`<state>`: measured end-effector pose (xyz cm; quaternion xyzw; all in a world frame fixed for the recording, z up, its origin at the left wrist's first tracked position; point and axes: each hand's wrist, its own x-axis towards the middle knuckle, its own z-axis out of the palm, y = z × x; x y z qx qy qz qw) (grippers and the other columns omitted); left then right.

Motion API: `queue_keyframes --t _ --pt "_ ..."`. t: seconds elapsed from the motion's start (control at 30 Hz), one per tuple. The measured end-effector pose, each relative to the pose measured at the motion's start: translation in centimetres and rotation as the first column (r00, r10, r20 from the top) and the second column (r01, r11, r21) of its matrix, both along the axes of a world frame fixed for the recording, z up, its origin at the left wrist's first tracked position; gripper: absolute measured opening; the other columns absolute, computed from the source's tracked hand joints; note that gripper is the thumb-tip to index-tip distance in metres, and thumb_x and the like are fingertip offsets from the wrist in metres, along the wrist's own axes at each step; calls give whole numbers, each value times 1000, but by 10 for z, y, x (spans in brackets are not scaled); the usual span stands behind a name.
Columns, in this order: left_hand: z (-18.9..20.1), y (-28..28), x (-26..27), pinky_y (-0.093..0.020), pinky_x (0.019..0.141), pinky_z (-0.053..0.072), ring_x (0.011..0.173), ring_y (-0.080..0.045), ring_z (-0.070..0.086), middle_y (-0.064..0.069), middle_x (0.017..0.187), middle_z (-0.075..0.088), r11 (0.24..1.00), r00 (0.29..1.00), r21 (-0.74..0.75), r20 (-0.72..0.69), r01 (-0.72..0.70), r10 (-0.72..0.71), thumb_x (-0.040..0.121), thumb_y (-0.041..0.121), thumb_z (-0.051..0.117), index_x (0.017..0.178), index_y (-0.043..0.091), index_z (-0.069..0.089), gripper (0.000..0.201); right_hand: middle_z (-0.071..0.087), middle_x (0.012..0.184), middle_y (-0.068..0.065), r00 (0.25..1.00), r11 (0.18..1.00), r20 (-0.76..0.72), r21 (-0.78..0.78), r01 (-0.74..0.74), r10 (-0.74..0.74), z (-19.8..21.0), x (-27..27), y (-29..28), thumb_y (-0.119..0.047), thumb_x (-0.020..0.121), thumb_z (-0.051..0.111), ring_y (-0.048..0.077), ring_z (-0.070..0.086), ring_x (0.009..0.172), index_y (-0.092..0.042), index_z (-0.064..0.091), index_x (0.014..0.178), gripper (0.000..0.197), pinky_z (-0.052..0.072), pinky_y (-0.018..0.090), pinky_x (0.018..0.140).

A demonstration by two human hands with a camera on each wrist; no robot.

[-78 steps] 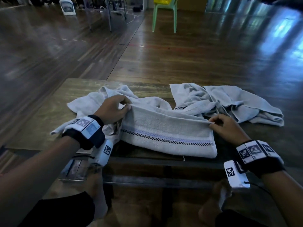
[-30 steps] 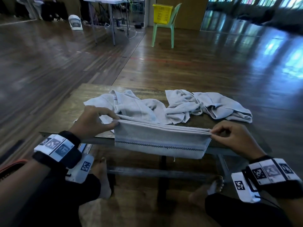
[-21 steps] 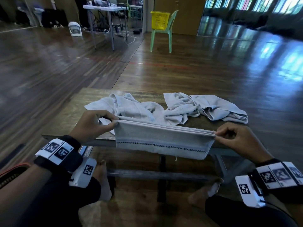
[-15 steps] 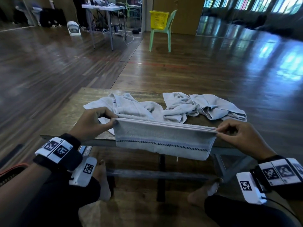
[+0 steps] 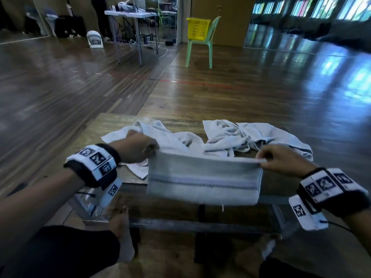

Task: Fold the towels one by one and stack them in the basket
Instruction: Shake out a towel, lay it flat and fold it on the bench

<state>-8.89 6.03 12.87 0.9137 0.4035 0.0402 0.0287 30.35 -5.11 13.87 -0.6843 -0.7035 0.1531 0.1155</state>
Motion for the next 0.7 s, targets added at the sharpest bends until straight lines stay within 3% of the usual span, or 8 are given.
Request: queue_keyframes --t 0.07,0.13,0.2,0.27,0.33,0.4,0.5,0.7 --pt "13 22 9 -36 90 39 89 -23 64 -4 96 71 993 981 119 193 -22 -1 88 11 55 100 14 67 18 63 84 7 994 963 -80 251 97 -79 8 8 21 1 75 67 20 55 71 -18 61 79 20 45 29 68" --pt "22 36 15 -34 88 27 82 -21 65 -1 91 71 937 933 339 358 -91 -39 87 14 53 98 17 66 17 56 84 5 984 869 -153 471 149 -86 14 16 35 6 73 65 23 53 72 -13 60 82 21 44 33 71" --pt "22 40 19 -28 78 18 80 -19 65 3 90 70 851 905 493 423 -180 -53 82 18 54 96 19 67 19 52 83 4 990 789 -133 603 115 -42 12 23 44 8 72 64 25 52 72 -8 61 82 19 43 32 70" --pt "9 36 22 -26 76 15 81 -17 66 5 89 71 826 893 527 444 -202 -65 79 18 57 93 20 69 18 53 79 6 997 748 -80 662 55 -2 -2 27 48 9 70 64 27 53 72 -6 61 79 18 44 35 69" --pt "-18 32 25 -29 78 20 81 -16 67 5 87 73 854 912 497 404 -155 -70 81 22 53 89 22 71 20 56 77 9 1000 773 3 634 -18 21 -32 29 49 7 67 62 29 55 73 -9 60 76 18 45 38 68" --pt "-58 25 26 -32 80 25 81 -15 67 6 84 72 920 952 387 301 -61 -64 82 26 50 86 26 71 21 58 78 7 997 862 71 503 -61 29 -73 30 45 5 65 66 29 58 75 -15 60 76 23 48 42 67" --pt "-120 15 24 -31 79 38 84 -19 67 4 86 71 965 974 256 203 47 -101 80 24 56 88 22 72 18 58 76 -1 990 937 125 335 -100 61 -128 31 29 -7 61 66 27 62 73 -26 57 73 24 48 39 63" --pt "-153 10 15 -36 80 30 87 -17 63 6 91 69 961 985 277 155 29 -74 82 30 48 96 22 72 29 58 79 -5 994 958 106 283 -41 12 -156 30 6 -2 61 79 20 61 77 -23 61 77 32 35 32 65"
